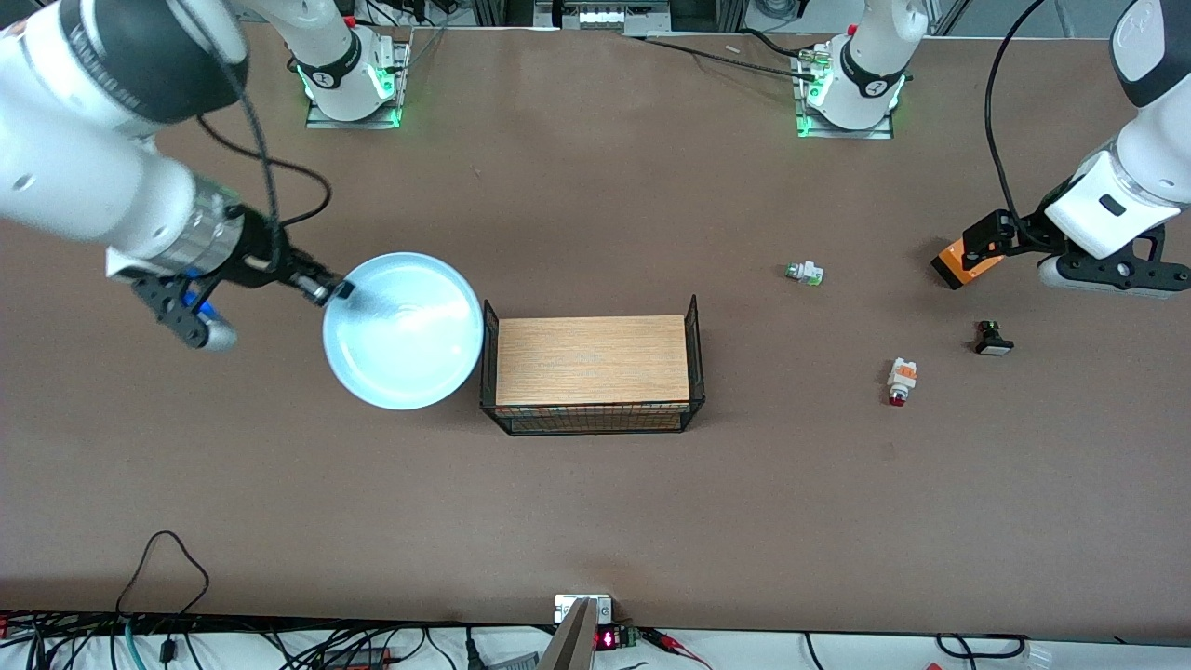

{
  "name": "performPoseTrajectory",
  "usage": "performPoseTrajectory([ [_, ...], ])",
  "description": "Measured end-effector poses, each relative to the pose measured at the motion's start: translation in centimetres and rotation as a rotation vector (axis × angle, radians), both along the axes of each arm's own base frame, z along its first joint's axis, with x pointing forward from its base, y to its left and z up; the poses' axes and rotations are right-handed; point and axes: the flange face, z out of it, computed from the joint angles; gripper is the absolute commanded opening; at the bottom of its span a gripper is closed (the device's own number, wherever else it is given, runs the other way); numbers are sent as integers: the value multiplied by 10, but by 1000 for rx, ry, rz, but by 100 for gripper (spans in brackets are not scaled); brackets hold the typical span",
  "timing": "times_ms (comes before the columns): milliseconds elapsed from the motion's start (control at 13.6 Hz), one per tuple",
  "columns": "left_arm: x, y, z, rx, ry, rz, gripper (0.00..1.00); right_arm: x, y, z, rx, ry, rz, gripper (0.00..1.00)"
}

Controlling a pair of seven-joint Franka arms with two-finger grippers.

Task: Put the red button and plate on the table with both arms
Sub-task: 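Lift the blue plate out of the tray with the right gripper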

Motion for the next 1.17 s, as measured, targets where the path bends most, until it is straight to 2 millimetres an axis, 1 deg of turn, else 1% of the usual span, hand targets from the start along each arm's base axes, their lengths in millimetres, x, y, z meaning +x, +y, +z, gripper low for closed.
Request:
performPoseTrajectory([
  [220,-1,-2,0,0,4,-3,100,20,-72,-32,15,1,123,0],
  [366,-1,-2,0,1,5,-3,100,27,-119,-50,7,-7,234,0],
  [440,-1,-2,0,1,6,-3,100,29,-137,-59,-15,-10,305,0],
  [513,-1,-2,0,1,6,-3,100,30,-151,-67,-43,-7,376,0],
  [586,-1,-2,0,1,6,-3,100,31,-159,-74,-74,1,433,0],
  [660,-1,-2,-1,1,8,-3,100,32,-162,-81,-102,14,474,0],
  [880,-2,-2,-1,1,16,-4,100,35,-159,-103,-141,45,539,0],
  [953,-2,-2,-1,1,16,-4,100,37,-156,-115,-150,41,550,0],
  [1026,-2,-2,-1,1,16,-4,100,36,-154,-133,-159,34,555,0],
  [1173,-2,-2,-1,1,17,-4,100,28,-158,-175,-165,15,568,0],
])
